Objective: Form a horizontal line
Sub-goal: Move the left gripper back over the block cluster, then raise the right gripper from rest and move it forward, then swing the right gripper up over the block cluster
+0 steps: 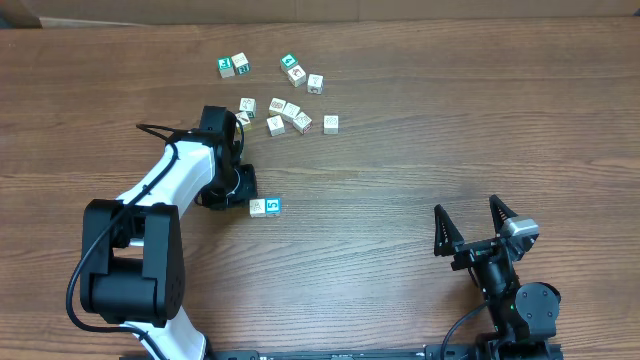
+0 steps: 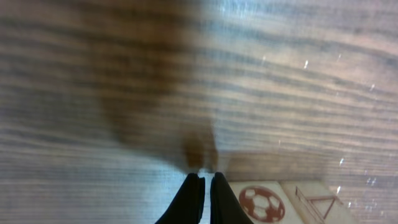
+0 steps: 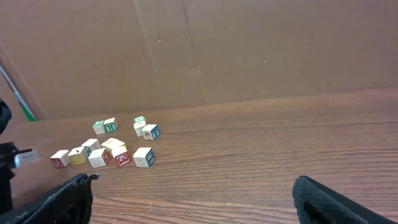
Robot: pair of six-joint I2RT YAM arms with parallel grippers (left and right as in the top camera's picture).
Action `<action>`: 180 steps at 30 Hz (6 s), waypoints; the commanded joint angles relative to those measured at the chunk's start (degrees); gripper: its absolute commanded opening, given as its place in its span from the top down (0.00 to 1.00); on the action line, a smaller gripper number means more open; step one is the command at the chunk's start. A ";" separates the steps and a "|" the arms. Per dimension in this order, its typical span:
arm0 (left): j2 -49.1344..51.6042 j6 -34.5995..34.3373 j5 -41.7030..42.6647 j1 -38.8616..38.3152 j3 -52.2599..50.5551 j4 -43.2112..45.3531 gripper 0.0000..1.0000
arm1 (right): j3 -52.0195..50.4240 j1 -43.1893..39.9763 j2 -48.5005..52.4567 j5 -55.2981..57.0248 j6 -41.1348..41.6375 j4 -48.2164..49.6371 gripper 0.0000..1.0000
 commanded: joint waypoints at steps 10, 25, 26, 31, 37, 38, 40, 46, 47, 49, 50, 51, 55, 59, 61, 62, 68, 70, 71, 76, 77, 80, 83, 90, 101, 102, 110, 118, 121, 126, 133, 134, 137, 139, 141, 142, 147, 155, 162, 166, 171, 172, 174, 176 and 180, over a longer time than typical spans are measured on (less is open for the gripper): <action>0.50 -1.49 -1.49 1.16 5.03 2.01 0.96 | -0.61 -0.26 -0.46 -0.04 0.13 0.28 0.00; 0.50 -1.46 -5.79 11.04 22.25 -4.57 0.00 | -0.61 -0.26 -0.46 -0.04 0.13 0.26 0.00; 0.50 -1.44 -5.79 11.10 22.23 -5.27 0.00 | -0.61 -0.26 -0.46 -0.04 0.13 0.26 0.00; 0.50 -1.44 -5.79 11.10 22.21 -5.40 0.00 | -0.61 -0.26 -0.46 -0.04 0.13 0.26 0.00; 0.50 -1.44 -5.77 11.06 22.21 -5.40 0.00 | -0.61 -0.26 -0.46 -0.04 0.13 0.26 0.00; 0.50 -1.44 -5.77 11.04 22.21 -5.40 0.00 | -0.61 -0.26 -0.46 -0.04 0.13 0.26 0.00; 0.50 -1.44 -5.79 11.04 22.21 -5.40 0.00 | -0.61 -0.26 -0.46 0.26 -0.17 0.83 0.00; 0.50 -1.44 -5.77 11.04 22.21 -5.40 0.00 | -0.61 -0.26 -0.46 6.64 -0.28 4.02 0.00; 0.50 -1.44 -5.79 11.04 22.21 -5.40 0.00 | -0.61 -0.26 -0.46 7.06 -0.28 5.18 0.00; 0.50 -1.44 -5.79 11.04 22.21 -5.40 0.00 | -0.61 -0.26 -0.46 7.04 -0.28 6.97 0.00; 0.50 -1.44 -5.77 11.04 22.21 -5.40 0.00 | -0.61 -0.26 -0.46 7.04 -0.28 7.85 0.00; 0.50 -1.44 -5.79 11.04 22.21 -5.40 0.00 | -0.61 -0.26 -0.46 7.08 -0.31 8.50 0.00; 0.50 -1.44 -5.77 11.04 22.21 -5.40 0.00 | -0.59 -0.26 -0.46 7.87 -0.31 10.51 0.00; 0.50 -1.44 -5.79 10.95 22.21 -5.40 0.00 | -0.59 -0.26 -0.46 9.88 -0.31 10.08 0.00; 0.50 -1.44 -5.77 10.93 22.21 -5.40 0.01 | -0.59 -0.26 -0.46 9.86 -0.28 10.54 0.00; 0.50 -1.44 -5.77 10.93 22.21 -5.40 0.00 | -0.59 -0.26 -0.46 9.86 -0.28 10.78 0.00; 0.50 -1.44 -5.77 10.93 22.21 -5.40 0.00 | -0.59 -0.26 -0.46 10.25 -0.28 12.94 0.00; 0.50 -1.44 -5.77 10.93 22.21 -5.40 0.00 | -0.59 -0.26 -0.46 10.27 -0.28 14.56 0.00; 0.50 -1.44 -5.79 10.93 22.21 -5.40 0.00 | -0.59 -0.26 -0.46 10.23 -0.26 15.28 0.00; 0.50 -1.44 -5.77 10.91 22.21 -5.40 0.00 | 0.44 -0.26 -0.46 5.64 5.27 14.27 0.00; 0.50 -1.44 -5.77 10.91 22.21 -5.40 0.00 | 1.01 -0.26 -0.46 3.96 6.47 13.35 0.00; 0.50 -1.44 -5.77 10.91 22.21 -5.40 0.00 | 2.43 -0.26 -0.46 0.96 8.98 12.74 0.00; 0.50 -1.44 -5.77 10.91 22.21 -5.40 0.00 | 4.44 -0.26 -0.46 0.87 12.04 12.17 0.00; 0.50 -1.44 -5.77 10.91 22.21 -5.40 0.00 | 17.25 -0.33 1.01 1.90 11.43 -1.51 0.00; 0.50 -1.44 -5.77 10.91 22.21 -5.40 0.00 | 46.51 -0.31 25.18 1.07 6.99 -18.62 0.00; 0.50 -1.44 -5.77 10.91 22.21 -5.40 0.00 | 49.96 -0.31 28.22 1.01 6.97 -20.46 0.00; 0.50 -1.44 -5.77 10.91 22.21 -5.40 0.00 | 84.08 -0.31 52.96 -1.42 3.65 -37.44 0.00; 0.50 -1.44 -5.77 10.91 22.21 -5.40 0.00 | 128.04 -0.31 81.48 -3.69 0.94 -61.70 0.00; 0.50 -1.44 -5.77 10.91 22.21 -5.40 0.00 | 140.06 -0.31 90.55 -6.47 0.94 -65.79 0.00; 0.50 -1.44 -5.77 10.91 22.21 -5.40 0.00 | 146.49 1.01 101.26 -8.92 0.94 -66.53 0.00; 0.50 -1.44 -5.77 10.91 22.21 -5.40 0.00 | 146.31 6.05 112.04 -8.57 0.94 -65.64 0.00; 0.50 -1.44 -5.79 10.91 22.21 -5.40 0.00 | 146.31 6.64 112.96 -8.39 0.94 -65.35 0.00; 0.50 -1.44 -5.77 10.91 22.21 -5.38 0.00 | 146.31 9.44 116.76 -6.56 0.92 -64.83 0.00; 0.50 -1.46 -5.77 10.91 22.21 -5.38 0.00 | 146.27 11.45 119.05 -3.61 0.94 -65.09 0.00; 0.50 -1.44 -5.79 10.91 22.21 -5.40 0.00 | 146.16 13.46 121.39 -1.11 0.96 -64.94 0.00; 0.50 -1.44 -5.77 10.91 22.21 -5.40 0.00 | 146.16 14.36 122.51 -0.85 0.98 -64.52 0.00; 0.50 -1.44 -5.79 10.91 22.21 -5.40 0.00 | 146.16 17.33 126.70 -0.96 1.05 -63.43 0.00; 0.50 -1.46 -5.77 10.91 22.21 -5.40 0.00 | 142.57 19.78 127.45 -6.29 1.62 -63.84 0.50; 0.50 -1.44 -5.77 10.91 22.21 -5.38 0.00 | 134.60 23.04 127.45 -1.36 1.60 -59.91 0.62; 0.50 -1.44 -5.79 10.91 22.21 -5.38 0.00 | 129.96 24.33 127.45 -0.87 1.60 -56.72 0.40; 0.50 -1.44 -5.79 10.91 22.21 -5.38 0.00 | 122.11 25.31 127.45 -0.85 1.55 -50.99 0.47; 0.50 -1.46 -5.77 10.91 22.21 -5.38 0.00 | 120.67 25.44 127.45 -0.85 1.33 -49.96 0.47; 0.50 -1.44 -5.79 10.91 22.21 -5.38 0.00 | 117.68 25.53 127.45 -0.85 0.96 -47.82 0.47; 0.50 -1.46 -5.77 10.91 22.21 -5.38 0.00 | 114.51 25.53 127.45 -0.87 0.96 -45.40 0.46; 0.50 -1.44 -5.77 10.91 22.21 -5.38 0.00 | 110.03 25.55 127.45 -0.87 -0.50 -41.13 0.43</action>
